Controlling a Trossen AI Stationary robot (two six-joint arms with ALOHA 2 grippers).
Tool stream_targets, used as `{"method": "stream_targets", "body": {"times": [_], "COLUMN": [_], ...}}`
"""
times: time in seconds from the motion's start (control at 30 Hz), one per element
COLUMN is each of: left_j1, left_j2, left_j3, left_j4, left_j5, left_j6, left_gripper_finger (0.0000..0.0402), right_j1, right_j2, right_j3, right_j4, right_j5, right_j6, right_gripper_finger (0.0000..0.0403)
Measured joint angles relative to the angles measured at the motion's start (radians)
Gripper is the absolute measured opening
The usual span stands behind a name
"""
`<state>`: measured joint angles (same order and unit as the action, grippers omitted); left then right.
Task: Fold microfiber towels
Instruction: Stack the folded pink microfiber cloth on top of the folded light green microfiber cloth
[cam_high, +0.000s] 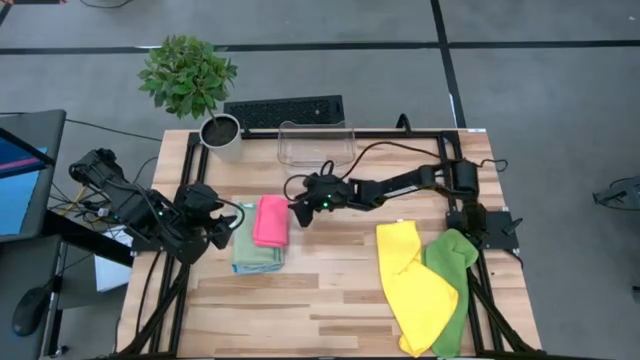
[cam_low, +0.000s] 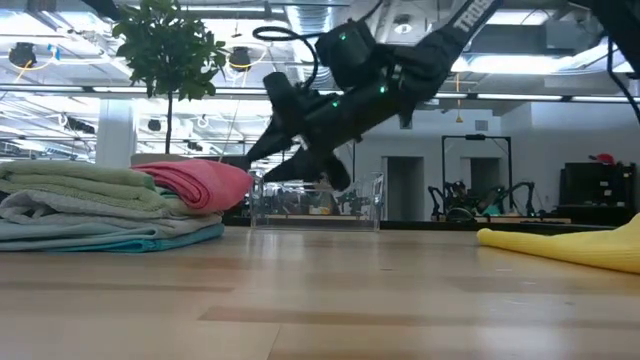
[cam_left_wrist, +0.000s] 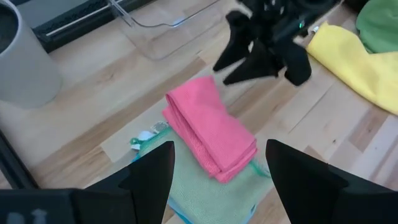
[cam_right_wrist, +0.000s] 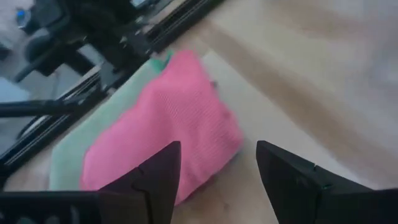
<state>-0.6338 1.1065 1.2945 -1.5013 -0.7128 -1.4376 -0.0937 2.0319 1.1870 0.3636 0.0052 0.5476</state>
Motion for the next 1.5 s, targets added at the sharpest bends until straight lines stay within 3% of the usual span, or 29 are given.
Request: {"method": "stream_targets", "body": {"times": [0.2,0.5,0.83,0.97,1.2,1.5], "left_j1": [0.0,0.0,0.0,0.0,0.0,0.0], "left_j2": [-0.001,-0.001,0.0,0.0,-0.001,-0.003], "left_j3": [0.0,0.0,0.0,0.0,0.0,0.0], "left_j4": [0.0,0.0,0.0,0.0,0.0,-0.001], "left_j5": [0.002,-0.002,-0.006,0.003,-0.001,-0.001], "left_j6": [0.006,0.016,0.023,0.023,0.031,0.066], "left_gripper_finger": [0.0245,0.0245,0.0245,0.0245,0.0245,0.0245], "right_j1": [-0.003,-0.012,-0.014,-0.003,0.022,0.104], "right_j2": [0.061,0.133,0.246,0.246,0.22,0.177], "right_j3": [-0.001,0.003,0.164,0.19,0.192,0.308], "right_j4": [0.069,0.153,0.22,0.193,0.184,0.145], "right_j5": [-0.065,-0.076,-0.145,-0.138,-0.082,-0.054], "right_j6": [0.033,0.107,0.116,0.078,0.015,-0.022], "right_gripper_finger": [0.0238,0.0264,0.0266,0.0211,0.0027,0.002]}}
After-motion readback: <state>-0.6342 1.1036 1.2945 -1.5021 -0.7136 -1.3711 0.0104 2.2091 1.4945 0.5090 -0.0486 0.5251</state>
